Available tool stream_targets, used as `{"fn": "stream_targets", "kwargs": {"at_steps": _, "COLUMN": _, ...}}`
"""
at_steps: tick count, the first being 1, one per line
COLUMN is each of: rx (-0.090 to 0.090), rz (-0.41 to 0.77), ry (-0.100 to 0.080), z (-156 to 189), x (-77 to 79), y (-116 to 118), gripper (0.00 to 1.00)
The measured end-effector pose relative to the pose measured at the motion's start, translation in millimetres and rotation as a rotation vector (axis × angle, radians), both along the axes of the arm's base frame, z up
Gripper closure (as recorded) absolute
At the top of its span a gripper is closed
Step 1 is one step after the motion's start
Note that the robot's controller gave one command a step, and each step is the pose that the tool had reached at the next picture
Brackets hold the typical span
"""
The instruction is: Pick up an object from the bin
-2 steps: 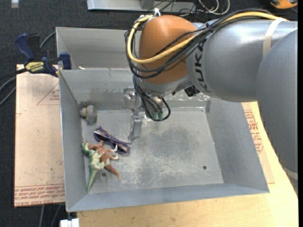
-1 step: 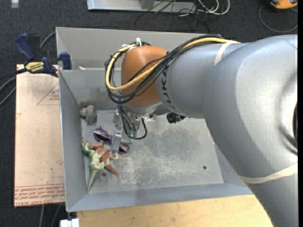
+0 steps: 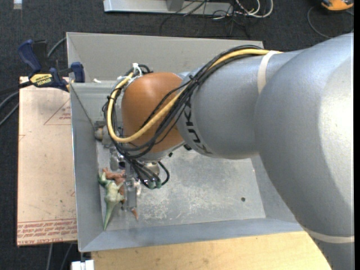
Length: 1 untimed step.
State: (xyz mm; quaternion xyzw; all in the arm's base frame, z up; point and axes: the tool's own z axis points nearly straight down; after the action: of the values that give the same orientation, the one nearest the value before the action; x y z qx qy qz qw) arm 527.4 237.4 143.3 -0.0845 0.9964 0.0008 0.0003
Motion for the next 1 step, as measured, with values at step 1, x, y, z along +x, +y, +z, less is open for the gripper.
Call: {"fn": "stream_targets", "kwargs": {"at_steps": 1, "rx": -0.01, "rz": -0.603, "ry": 0.01, "z": -44.3, "x": 41.2, "y": -43.7, "gripper": 0.0}}
